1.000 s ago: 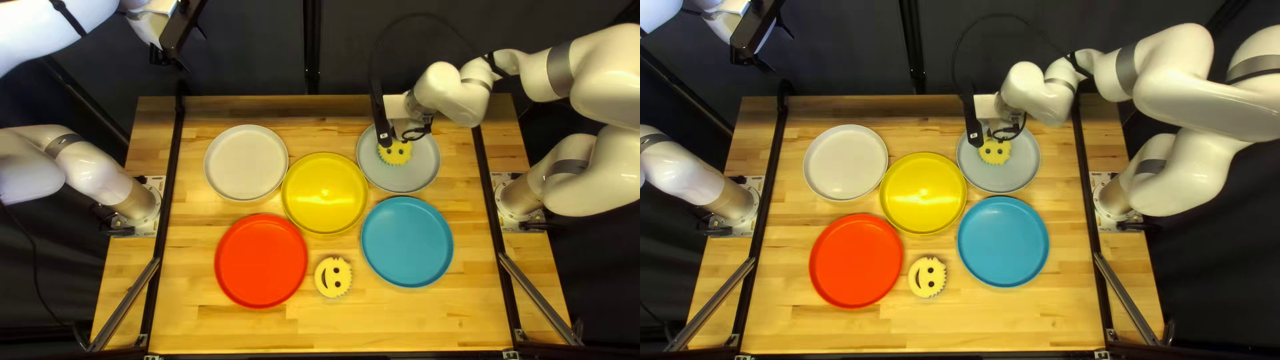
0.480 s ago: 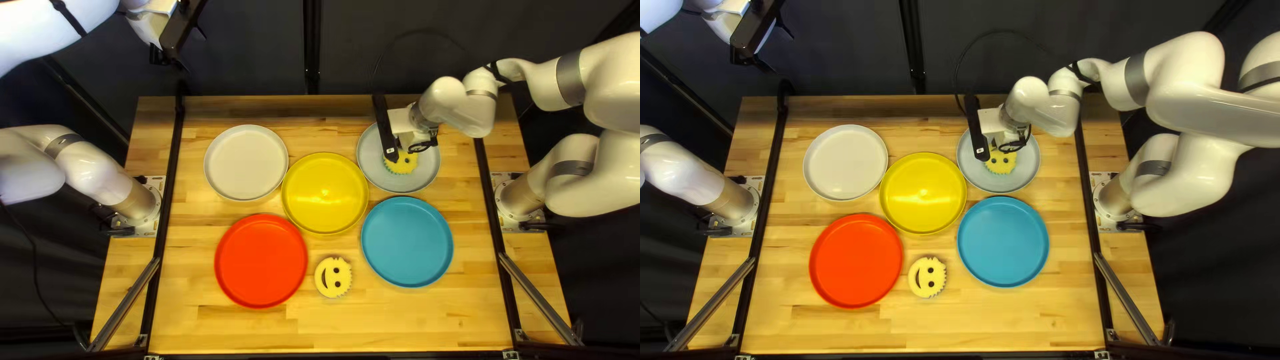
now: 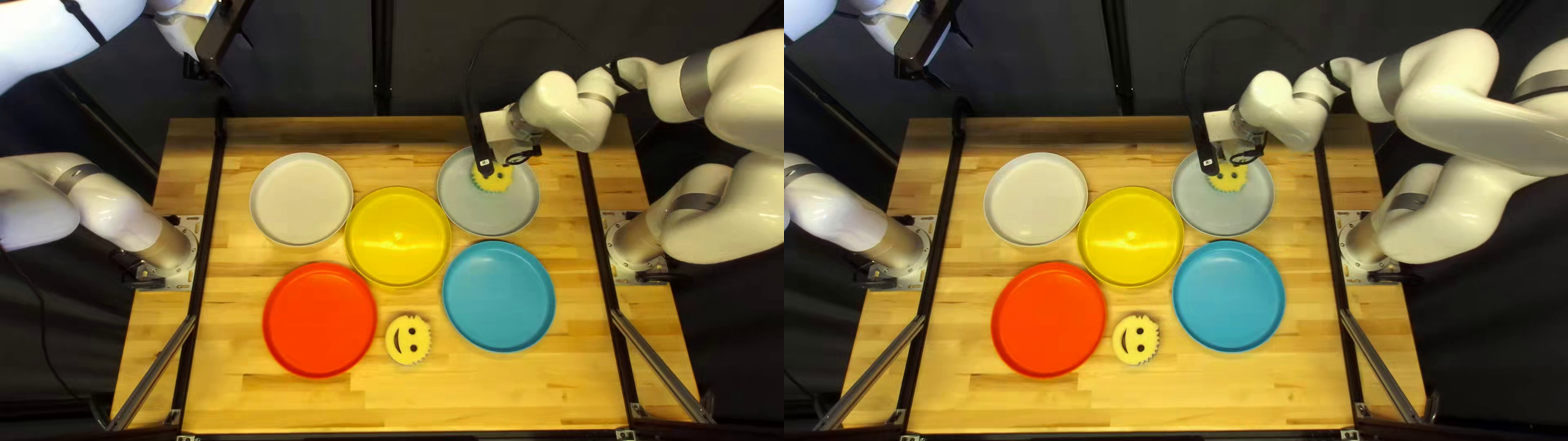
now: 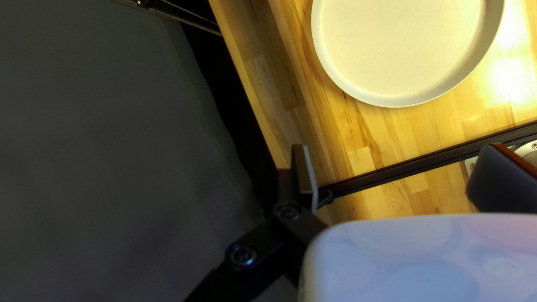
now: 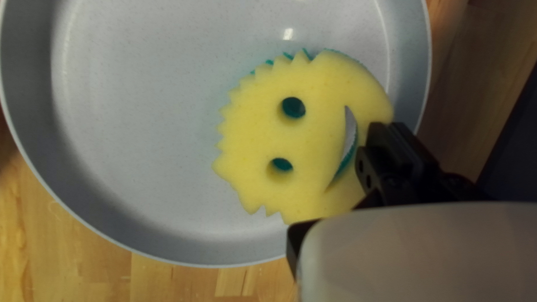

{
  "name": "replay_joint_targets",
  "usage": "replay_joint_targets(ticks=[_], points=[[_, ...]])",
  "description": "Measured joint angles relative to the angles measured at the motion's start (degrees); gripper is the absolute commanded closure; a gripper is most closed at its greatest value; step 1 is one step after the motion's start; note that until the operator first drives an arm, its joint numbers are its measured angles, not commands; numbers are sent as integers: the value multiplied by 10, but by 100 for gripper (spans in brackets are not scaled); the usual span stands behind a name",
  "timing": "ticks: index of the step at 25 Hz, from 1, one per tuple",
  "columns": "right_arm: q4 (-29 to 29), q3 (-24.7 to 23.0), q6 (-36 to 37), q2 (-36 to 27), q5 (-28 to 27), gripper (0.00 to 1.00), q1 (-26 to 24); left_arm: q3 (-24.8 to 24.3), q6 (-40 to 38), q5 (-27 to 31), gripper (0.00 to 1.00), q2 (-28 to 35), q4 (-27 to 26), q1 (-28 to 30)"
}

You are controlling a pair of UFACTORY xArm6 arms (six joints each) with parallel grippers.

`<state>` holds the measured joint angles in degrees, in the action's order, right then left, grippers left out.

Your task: Pick up sponge and scrub the plate

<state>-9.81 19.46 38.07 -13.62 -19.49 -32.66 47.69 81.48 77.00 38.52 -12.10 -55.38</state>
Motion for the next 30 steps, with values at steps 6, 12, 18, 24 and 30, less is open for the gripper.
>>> replay_joint_targets(ticks=[6, 12, 18, 24, 30], points=[[-14, -50, -27, -49, 3, 100, 29, 0, 0, 0, 0, 0, 0, 0], [-30, -78, -52, -81, -5, 100, 56, 0, 0, 0, 0, 0, 0, 0], [-8, -55, -10, -44, 2, 100, 30, 0, 0, 0, 0, 0, 0, 0], [29, 3, 41, 24, 11, 100, -2, 0, 0, 0, 0, 0, 0, 0], [59, 47, 74, 61, 6, 100, -16, 0, 0, 0, 0, 0, 0, 0]])
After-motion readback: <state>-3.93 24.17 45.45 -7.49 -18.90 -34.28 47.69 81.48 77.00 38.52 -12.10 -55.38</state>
